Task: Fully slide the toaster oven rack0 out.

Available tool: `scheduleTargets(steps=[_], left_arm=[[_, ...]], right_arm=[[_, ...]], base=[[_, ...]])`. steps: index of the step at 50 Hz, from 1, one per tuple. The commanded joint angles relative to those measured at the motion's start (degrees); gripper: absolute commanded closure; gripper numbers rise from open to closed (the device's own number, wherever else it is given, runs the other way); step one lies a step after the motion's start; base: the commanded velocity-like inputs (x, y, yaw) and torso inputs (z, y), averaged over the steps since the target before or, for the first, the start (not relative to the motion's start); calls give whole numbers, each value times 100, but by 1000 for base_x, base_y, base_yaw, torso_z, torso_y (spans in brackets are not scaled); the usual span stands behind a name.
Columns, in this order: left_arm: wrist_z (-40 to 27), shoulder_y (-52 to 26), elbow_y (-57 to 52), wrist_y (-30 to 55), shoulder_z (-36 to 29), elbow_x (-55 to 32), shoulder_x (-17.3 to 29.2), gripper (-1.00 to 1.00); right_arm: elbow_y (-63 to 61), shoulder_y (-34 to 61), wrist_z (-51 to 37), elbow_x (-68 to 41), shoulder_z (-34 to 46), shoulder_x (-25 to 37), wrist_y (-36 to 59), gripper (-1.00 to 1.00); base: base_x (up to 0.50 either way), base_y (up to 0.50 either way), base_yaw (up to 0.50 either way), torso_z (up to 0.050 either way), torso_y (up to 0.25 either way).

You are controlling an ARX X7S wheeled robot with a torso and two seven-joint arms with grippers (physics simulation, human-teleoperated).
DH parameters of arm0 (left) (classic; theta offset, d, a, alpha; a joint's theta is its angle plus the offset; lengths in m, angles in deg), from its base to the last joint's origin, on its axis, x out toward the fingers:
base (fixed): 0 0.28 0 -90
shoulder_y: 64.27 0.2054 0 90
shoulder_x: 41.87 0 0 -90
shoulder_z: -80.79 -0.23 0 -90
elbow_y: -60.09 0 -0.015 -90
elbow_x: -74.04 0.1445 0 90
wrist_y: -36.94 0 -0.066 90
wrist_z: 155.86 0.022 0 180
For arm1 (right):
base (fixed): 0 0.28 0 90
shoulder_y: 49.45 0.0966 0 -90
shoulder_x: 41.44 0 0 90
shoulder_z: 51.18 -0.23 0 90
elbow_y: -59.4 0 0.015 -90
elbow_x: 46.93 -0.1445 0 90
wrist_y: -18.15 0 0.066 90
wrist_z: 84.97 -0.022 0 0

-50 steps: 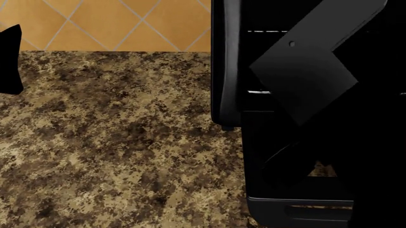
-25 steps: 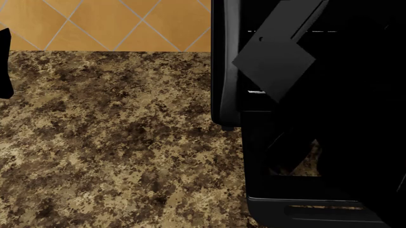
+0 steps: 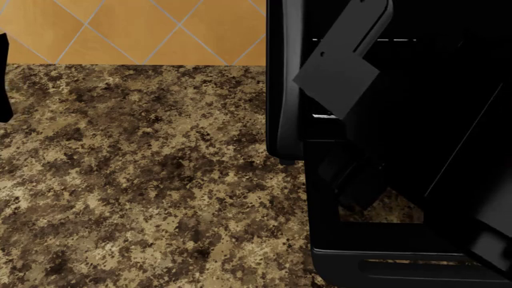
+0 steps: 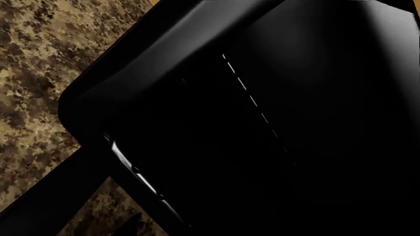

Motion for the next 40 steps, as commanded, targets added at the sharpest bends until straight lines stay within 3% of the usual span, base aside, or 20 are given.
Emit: scheduleTargets(steps=[1,29,30,40], left_arm=[[167,8,30,-96,132,77,-28,-100],[35,158,-101,-225,226,-89,109,-100],[25,163,-105,-230,233,-98,117,-100],[-52,159,-154,-254,285,-247,174,-100]], right_arm=[[469,-36,473,455,223,-293,-291,-100],[1164,-33,740,986,712,-652,-572,-100],[1142,-28,725,1010,724,-643,-586,100],[785,106,638,787,534,-504,-426,100]], base=[[0,0,0,0,0],[0,0,0,0,0],[0,0,0,0,0],[0,0,0,0,0]])
